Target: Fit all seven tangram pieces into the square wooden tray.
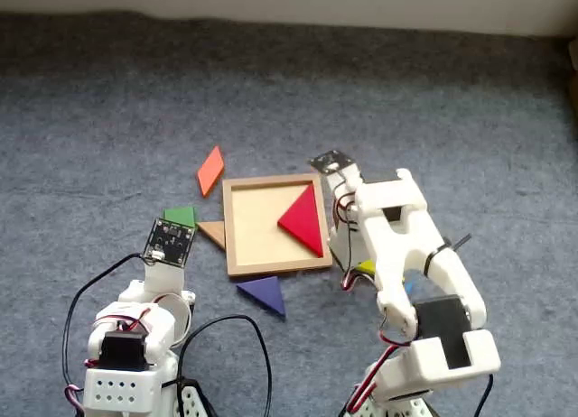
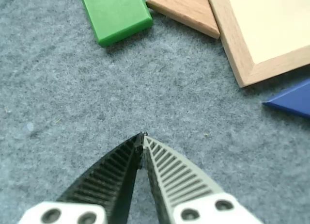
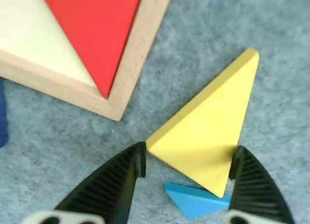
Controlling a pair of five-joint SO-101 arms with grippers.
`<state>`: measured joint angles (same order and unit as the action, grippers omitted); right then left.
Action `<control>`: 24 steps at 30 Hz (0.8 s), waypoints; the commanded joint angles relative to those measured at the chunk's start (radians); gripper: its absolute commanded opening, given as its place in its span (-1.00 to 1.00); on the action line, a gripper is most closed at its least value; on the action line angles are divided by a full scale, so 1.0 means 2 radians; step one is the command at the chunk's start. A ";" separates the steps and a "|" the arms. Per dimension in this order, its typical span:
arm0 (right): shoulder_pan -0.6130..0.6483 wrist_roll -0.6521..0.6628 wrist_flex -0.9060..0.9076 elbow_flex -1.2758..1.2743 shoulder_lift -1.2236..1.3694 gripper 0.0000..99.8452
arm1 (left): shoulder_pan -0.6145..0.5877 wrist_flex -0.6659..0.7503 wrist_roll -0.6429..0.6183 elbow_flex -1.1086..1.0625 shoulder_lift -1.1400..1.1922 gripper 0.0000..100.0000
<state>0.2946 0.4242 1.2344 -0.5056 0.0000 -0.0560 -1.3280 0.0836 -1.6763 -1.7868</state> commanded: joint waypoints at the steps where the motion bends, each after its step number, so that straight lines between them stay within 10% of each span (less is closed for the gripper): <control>1: -0.005 0.004 -0.009 0.004 -0.063 -0.48 | -0.002 -0.004 -0.004 -0.010 -0.014 -0.99; 24: 0.013 -0.038 -0.035 0.018 0.058 -0.24 | -0.002 -0.004 -0.004 -0.010 -0.014 -0.99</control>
<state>0.3099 0.3583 1.1776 -0.5286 0.1089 -0.0560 -1.3280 0.0836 -1.6763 -1.7868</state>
